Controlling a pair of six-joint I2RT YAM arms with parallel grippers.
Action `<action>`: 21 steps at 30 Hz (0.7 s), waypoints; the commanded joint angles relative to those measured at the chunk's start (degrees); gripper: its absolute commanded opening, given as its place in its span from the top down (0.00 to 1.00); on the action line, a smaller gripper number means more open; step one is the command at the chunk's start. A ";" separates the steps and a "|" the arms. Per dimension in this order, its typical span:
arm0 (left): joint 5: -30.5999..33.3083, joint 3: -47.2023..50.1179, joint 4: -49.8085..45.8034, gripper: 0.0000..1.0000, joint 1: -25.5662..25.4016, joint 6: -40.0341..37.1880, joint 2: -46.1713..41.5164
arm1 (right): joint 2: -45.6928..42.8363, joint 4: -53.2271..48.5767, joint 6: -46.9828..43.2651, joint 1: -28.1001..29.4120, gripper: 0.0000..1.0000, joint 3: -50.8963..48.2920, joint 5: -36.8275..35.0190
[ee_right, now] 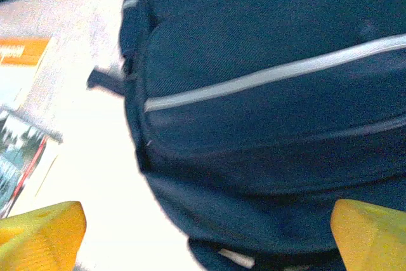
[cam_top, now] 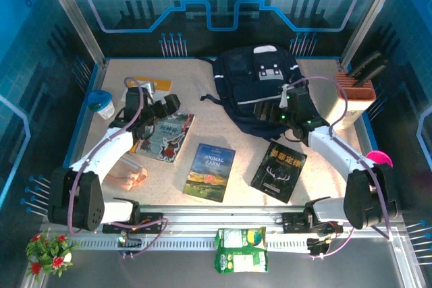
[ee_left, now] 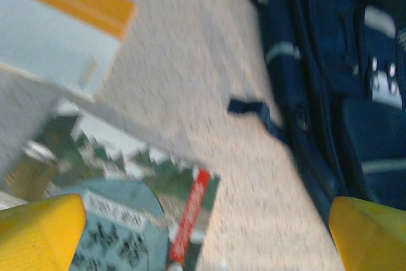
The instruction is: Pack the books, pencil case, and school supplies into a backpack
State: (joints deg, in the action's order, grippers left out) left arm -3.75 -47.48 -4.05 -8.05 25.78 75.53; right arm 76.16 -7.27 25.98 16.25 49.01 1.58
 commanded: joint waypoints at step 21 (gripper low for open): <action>-2.37 7.14 -14.07 0.01 -5.50 6.82 -10.33 | 18.92 -17.82 -2.49 34.96 0.00 8.22 -17.76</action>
State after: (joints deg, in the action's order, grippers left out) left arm -5.06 -41.08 -15.62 -13.30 31.29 66.04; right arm 92.79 -23.16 24.36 50.70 54.26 -13.28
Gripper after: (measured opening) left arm 0.992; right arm 0.998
